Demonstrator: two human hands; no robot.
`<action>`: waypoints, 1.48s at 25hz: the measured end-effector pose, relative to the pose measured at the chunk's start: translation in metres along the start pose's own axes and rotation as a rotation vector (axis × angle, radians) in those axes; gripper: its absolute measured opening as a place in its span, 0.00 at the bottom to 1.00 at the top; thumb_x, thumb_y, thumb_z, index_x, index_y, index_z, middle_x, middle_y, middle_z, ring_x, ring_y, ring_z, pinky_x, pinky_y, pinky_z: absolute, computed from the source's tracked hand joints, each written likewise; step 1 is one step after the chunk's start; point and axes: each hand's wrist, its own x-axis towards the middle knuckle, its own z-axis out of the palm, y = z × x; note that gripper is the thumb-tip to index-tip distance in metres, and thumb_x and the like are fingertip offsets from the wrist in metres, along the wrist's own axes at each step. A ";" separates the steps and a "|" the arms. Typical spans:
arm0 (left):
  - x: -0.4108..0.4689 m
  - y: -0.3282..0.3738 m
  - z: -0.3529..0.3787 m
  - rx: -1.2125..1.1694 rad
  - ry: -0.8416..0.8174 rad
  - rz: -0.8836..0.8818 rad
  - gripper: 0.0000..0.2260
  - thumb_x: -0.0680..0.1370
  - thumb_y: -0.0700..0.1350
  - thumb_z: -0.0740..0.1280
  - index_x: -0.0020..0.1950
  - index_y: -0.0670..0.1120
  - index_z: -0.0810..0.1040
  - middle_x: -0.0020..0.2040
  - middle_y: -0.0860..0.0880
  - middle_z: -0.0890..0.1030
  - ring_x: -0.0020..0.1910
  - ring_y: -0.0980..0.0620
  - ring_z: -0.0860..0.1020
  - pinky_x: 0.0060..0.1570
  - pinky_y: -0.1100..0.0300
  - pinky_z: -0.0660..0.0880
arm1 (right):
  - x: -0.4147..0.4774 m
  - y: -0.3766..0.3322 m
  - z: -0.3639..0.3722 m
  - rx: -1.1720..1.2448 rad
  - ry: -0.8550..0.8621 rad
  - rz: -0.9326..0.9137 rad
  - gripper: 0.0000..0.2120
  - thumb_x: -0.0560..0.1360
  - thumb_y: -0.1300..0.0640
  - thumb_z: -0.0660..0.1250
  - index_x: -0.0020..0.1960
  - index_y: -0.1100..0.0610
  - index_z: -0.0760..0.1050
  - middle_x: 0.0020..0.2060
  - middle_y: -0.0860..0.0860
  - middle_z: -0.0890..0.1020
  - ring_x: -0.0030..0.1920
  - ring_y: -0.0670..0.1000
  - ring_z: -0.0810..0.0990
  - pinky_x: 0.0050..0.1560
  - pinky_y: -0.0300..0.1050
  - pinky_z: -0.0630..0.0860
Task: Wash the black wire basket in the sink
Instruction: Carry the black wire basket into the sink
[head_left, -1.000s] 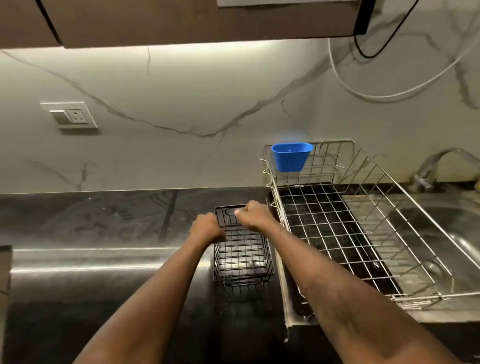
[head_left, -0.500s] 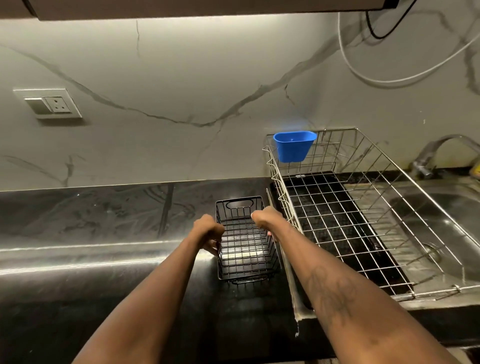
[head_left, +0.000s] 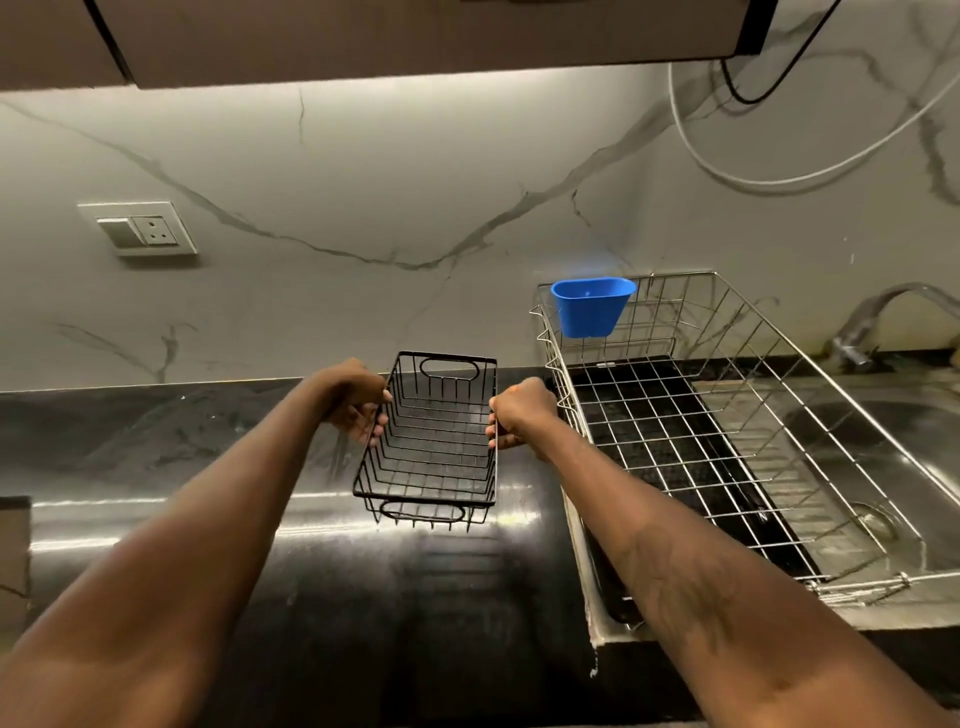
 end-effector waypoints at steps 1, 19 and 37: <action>-0.008 0.003 -0.006 -0.001 0.015 0.004 0.09 0.86 0.40 0.55 0.54 0.41 0.74 0.38 0.40 0.78 0.35 0.43 0.79 0.41 0.45 0.82 | -0.006 -0.005 -0.002 0.021 -0.010 -0.018 0.08 0.79 0.68 0.63 0.55 0.70 0.76 0.41 0.63 0.82 0.27 0.54 0.83 0.27 0.47 0.80; -0.156 0.143 0.146 -0.092 0.078 0.195 0.09 0.86 0.40 0.52 0.55 0.41 0.72 0.38 0.42 0.76 0.34 0.46 0.76 0.36 0.54 0.77 | -0.078 -0.025 -0.272 0.129 0.063 -0.310 0.05 0.77 0.64 0.70 0.49 0.67 0.80 0.39 0.63 0.86 0.29 0.55 0.85 0.30 0.47 0.82; -0.142 0.373 0.432 0.017 -0.282 0.301 0.07 0.86 0.38 0.56 0.55 0.36 0.71 0.41 0.41 0.76 0.38 0.46 0.78 0.40 0.48 0.83 | -0.011 0.087 -0.593 0.160 0.475 -0.135 0.06 0.77 0.62 0.69 0.45 0.65 0.82 0.29 0.55 0.83 0.22 0.48 0.78 0.22 0.39 0.74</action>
